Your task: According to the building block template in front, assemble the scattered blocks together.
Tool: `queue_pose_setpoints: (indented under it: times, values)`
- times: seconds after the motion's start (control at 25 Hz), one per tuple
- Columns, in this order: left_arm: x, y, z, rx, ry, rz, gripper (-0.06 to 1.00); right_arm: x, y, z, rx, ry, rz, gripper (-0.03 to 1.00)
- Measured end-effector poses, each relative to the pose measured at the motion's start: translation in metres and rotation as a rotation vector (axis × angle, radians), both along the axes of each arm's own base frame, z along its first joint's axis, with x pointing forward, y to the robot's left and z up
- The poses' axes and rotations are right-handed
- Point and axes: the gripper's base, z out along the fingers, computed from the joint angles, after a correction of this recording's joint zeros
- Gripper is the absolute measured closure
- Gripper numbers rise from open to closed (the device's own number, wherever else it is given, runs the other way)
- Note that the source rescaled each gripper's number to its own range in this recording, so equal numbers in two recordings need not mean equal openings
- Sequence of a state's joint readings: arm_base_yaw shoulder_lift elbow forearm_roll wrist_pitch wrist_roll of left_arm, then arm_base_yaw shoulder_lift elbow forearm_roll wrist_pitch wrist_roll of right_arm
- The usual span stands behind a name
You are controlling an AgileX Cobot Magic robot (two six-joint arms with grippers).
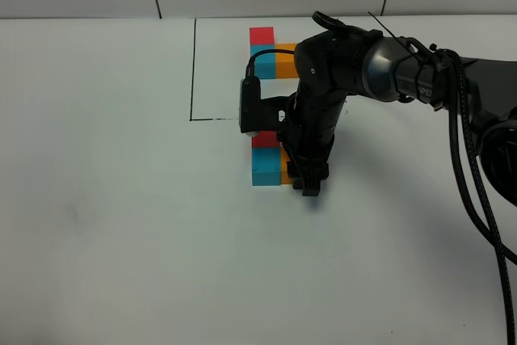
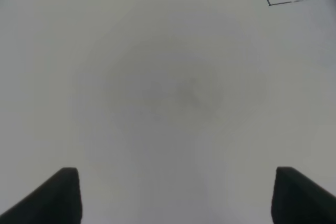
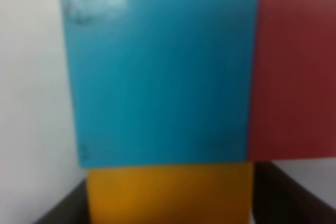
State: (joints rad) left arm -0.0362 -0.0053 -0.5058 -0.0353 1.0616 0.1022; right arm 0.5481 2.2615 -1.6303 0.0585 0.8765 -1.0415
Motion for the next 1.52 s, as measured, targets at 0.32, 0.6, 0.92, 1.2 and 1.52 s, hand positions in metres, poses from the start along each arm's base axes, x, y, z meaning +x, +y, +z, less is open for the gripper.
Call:
queue_pose_setpoints:
  times: [0.32,0.6,0.92,1.2,1.52]
  values:
    - [0.0,0.0,0.0,0.0,0.0,0.0,0.27,0.004,-0.011,0.035,0.043,-0.042,-0.108,0.07]
    - [0.0,0.0,0.0,0.0,0.0,0.0,0.27,0.023,-0.055,0.053,0.087,-0.035,-0.408,-0.03]
    - [0.0,0.0,0.0,0.0,0.0,0.0,0.27,0.032,-0.156,0.053,0.189,0.023,-0.937,-0.03]
    - [0.0,0.0,0.0,0.001,0.0,-0.001,0.27,-0.012,-0.227,0.064,0.308,-0.082,-1.231,-0.03]
    - [0.0,0.0,0.0,0.001,0.0,-0.001,0.27,-0.076,-0.259,0.098,0.376,-0.167,-1.398,-0.03]
